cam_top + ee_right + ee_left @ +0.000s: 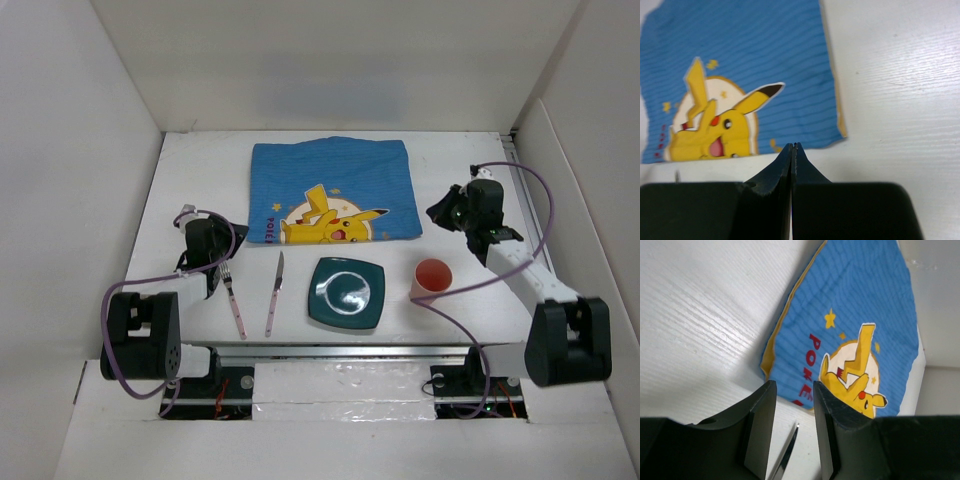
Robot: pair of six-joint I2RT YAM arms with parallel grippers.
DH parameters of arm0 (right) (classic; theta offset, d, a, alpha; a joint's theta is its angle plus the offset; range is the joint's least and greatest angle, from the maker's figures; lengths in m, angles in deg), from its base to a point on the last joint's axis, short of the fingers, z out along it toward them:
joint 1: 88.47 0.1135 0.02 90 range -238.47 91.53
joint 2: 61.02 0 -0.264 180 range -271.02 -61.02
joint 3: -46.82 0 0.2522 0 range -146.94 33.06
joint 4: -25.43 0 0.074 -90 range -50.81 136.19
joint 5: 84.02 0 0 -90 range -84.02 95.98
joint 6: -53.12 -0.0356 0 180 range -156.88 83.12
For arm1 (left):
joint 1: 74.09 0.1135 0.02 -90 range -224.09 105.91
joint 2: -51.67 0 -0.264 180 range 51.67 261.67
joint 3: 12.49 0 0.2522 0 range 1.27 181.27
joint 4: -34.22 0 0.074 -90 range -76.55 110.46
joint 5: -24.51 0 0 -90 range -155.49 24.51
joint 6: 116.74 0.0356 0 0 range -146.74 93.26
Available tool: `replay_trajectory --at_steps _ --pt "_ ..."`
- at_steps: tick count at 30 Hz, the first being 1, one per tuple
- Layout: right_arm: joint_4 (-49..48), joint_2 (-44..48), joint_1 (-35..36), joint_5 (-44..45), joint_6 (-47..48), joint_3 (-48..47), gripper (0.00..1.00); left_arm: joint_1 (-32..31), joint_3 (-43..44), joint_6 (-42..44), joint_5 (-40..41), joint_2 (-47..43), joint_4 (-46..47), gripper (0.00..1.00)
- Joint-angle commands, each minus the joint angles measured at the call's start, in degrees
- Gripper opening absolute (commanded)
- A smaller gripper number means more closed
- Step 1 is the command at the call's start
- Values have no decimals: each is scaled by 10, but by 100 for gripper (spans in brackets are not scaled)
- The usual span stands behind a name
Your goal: Set the dinner table for one person
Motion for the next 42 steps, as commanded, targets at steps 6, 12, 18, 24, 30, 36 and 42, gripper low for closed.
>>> replay_trajectory --at_steps 6,12,18,24,30,36,42 --pt "41 282 99 86 16 42 0 3 79 9 91 -193 -102 44" --pt "125 414 201 59 20 63 0 3 188 102 -23 -283 -195 15" --pt "188 446 315 42 -56 138 30 -31 232 198 -109 -338 -306 10" --pt "203 450 436 147 -157 209 50 -40 172 233 -118 -391 -326 14" --pt "166 345 506 198 -193 220 56 -40 161 246 -138 -371 -325 16" --pt "136 197 601 292 -254 192 56 -40 166 253 -151 -371 -325 18" --pt "166 176 666 364 -270 143 55 -40 164 251 -165 -366 -323 18"
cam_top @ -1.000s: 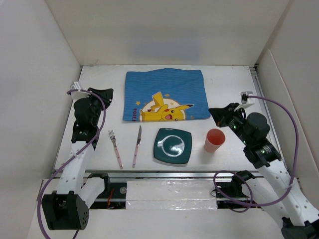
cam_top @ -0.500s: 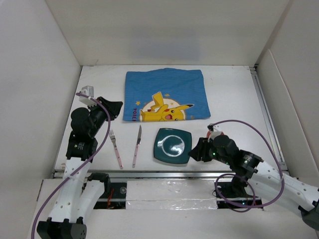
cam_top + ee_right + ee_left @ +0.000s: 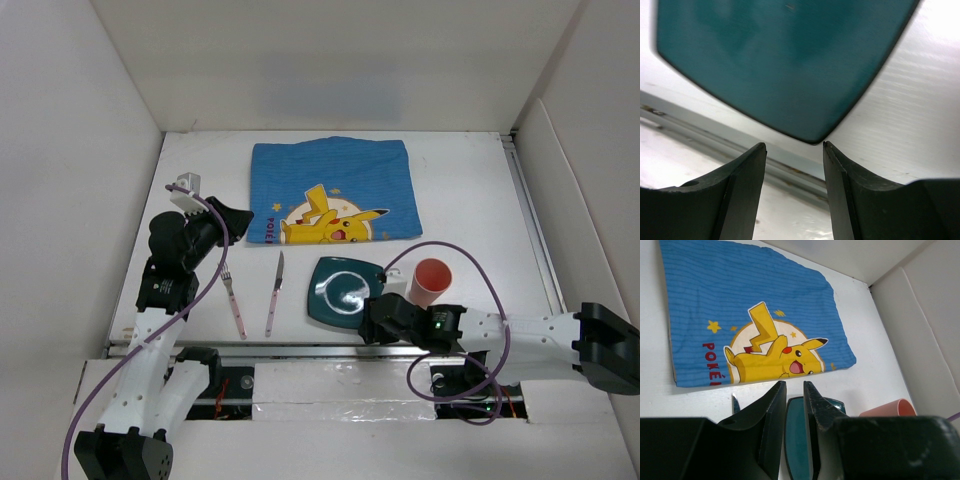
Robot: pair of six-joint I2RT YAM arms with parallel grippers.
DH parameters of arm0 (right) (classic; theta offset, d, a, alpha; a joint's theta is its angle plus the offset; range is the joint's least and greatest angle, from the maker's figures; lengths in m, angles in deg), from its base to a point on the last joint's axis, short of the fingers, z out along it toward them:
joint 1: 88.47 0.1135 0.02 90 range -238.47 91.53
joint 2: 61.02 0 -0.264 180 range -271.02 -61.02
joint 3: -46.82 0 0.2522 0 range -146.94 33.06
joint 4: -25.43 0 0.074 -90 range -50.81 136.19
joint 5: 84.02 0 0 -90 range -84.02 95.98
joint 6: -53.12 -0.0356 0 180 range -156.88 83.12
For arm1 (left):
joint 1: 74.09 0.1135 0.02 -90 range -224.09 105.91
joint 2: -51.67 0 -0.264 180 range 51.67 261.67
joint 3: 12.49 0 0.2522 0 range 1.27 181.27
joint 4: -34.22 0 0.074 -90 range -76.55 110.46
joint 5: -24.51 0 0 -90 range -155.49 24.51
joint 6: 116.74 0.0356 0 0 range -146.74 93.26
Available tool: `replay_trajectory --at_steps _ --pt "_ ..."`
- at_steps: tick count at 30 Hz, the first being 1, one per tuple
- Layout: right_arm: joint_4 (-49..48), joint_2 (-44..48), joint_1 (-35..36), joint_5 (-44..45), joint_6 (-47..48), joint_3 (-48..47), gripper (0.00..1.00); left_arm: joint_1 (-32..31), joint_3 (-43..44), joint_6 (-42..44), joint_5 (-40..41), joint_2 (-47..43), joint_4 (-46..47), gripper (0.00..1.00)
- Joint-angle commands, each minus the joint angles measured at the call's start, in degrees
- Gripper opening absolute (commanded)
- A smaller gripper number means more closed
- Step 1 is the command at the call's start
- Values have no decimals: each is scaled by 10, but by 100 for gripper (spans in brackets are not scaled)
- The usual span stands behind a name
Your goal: Set the dinner table for one person
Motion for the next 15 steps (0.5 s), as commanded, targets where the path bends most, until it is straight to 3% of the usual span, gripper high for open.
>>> replay_trajectory --at_steps 1,4,5,6,7,8,9,11,13,15 --pt "23 49 41 90 -1 -104 55 0 4 9 -23 -4 23 18" --pt "104 72 46 136 12 -171 54 0 5 10 -24 -5 21 18" --pt "178 110 46 226 -12 -210 50 0 5 11 -23 -10 20 18" --pt "216 110 46 227 -12 -211 50 0 5 11 -23 -10 19 18" --pt "254 123 46 265 -35 -231 46 0 4 12 -22 -11 18 18" --pt "292 137 46 323 -84 -237 30 0 4 12 -22 -11 16 18" --pt "372 158 31 340 -117 -243 25 0 4 12 -22 -12 16 18" --pt "425 182 -1 362 -176 -246 13 0 3 12 -22 -14 15 18" --pt "472 218 -30 371 -197 -234 15 0 4 11 -25 -13 16 18" --pt "456 234 -82 366 -180 -215 35 0 4 9 -29 -11 20 18"
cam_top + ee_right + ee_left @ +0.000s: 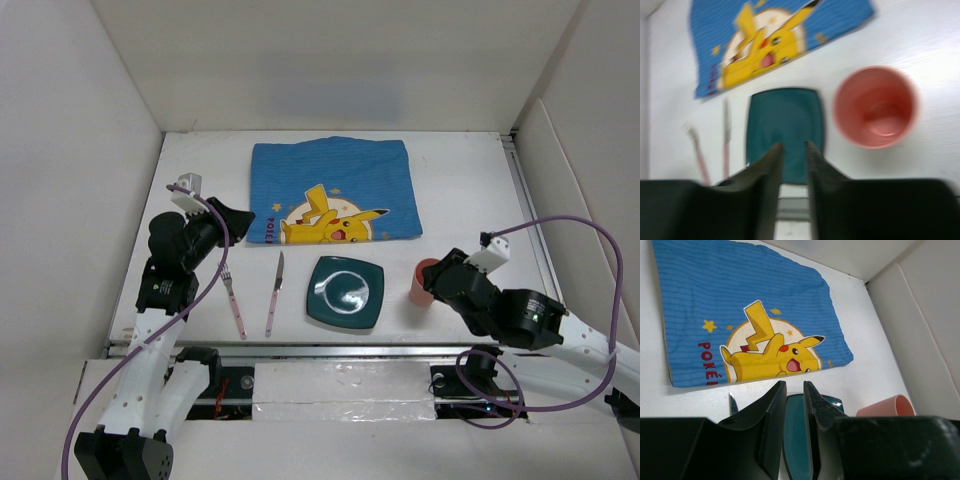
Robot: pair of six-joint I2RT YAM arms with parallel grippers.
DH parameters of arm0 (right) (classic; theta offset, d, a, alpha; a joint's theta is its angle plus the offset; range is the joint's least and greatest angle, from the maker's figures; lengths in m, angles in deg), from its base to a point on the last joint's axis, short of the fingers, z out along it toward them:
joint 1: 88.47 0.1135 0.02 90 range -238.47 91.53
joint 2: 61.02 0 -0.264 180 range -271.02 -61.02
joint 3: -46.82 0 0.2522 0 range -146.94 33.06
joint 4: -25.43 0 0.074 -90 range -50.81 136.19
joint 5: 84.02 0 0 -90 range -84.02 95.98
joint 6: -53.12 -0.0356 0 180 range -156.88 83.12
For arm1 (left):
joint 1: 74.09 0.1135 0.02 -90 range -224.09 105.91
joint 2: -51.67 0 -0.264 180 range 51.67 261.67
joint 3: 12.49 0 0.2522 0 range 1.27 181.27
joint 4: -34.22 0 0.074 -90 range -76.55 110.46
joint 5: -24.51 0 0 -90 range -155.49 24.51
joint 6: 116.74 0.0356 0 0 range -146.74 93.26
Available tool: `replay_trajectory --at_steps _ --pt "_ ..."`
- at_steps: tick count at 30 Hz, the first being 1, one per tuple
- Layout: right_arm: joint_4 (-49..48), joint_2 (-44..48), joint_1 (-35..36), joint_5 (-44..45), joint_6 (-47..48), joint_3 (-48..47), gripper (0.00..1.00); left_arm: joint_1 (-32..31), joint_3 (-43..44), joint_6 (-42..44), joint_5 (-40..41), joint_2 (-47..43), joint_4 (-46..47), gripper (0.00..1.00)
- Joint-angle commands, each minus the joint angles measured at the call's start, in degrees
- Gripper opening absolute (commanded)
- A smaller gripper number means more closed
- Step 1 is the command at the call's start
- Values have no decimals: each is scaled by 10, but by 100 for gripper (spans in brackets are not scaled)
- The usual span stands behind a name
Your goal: Set the dinner table for one person
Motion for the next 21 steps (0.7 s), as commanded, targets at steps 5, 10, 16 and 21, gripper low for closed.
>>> replay_trajectory --at_steps 5,10,16,21 --pt "35 -15 -163 40 49 36 62 0 4 6 -19 -4 19 18" --pt "-33 -60 -275 -2 103 48 61 -5 8 7 -17 -2 16 18" --pt "-88 -95 -317 -72 158 66 56 -16 18 8 -16 3 10 18" --pt "-122 -102 -337 -120 174 82 48 -16 21 10 -17 5 9 19"
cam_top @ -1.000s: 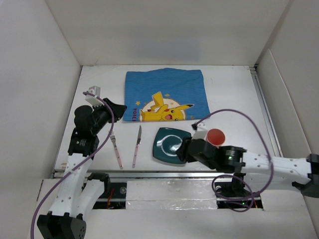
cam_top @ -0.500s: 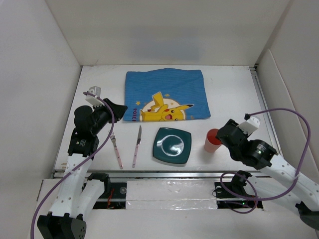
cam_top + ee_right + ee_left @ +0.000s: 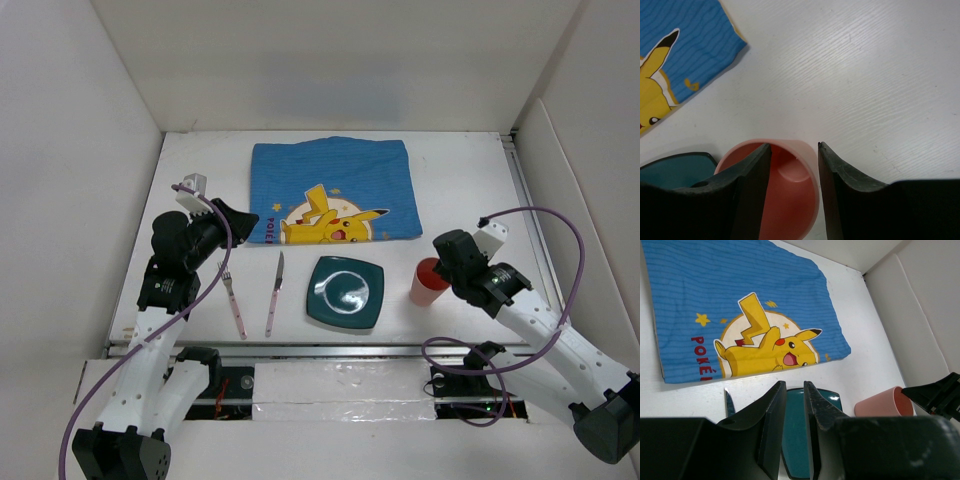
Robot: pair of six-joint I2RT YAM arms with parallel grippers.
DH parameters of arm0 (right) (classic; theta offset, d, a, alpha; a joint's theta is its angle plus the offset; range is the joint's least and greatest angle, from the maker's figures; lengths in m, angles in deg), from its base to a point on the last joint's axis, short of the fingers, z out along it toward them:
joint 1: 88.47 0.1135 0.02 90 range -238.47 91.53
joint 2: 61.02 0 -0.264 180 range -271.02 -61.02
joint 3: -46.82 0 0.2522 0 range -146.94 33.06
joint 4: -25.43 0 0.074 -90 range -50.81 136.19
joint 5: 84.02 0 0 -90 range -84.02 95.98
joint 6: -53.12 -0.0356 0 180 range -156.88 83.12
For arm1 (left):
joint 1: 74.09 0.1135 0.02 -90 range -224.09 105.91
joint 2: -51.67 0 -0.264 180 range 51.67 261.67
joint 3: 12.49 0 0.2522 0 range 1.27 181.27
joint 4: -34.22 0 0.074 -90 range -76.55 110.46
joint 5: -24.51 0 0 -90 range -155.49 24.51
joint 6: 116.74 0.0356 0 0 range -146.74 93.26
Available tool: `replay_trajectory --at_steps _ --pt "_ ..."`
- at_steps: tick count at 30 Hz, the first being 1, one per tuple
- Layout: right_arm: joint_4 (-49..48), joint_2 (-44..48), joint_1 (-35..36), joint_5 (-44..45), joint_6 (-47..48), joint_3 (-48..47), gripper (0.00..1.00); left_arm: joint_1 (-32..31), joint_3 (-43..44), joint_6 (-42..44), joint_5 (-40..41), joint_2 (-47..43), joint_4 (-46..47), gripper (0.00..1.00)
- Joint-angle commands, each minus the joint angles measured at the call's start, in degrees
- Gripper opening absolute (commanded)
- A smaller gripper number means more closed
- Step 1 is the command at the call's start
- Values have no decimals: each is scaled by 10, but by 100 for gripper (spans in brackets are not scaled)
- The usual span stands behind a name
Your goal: Set the dinner table for one person
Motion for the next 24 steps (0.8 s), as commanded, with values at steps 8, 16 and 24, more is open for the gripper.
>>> replay_trajectory --at_steps 8,16,24 --pt "-95 -19 -41 -87 54 19 18 -8 22 10 -10 -3 13 19" --pt "-125 -29 -54 -52 117 -69 0 -13 22 12 -11 1 13 19" --pt "-234 -245 -117 -93 248 -308 0 -13 24 12 -12 19 13 19"
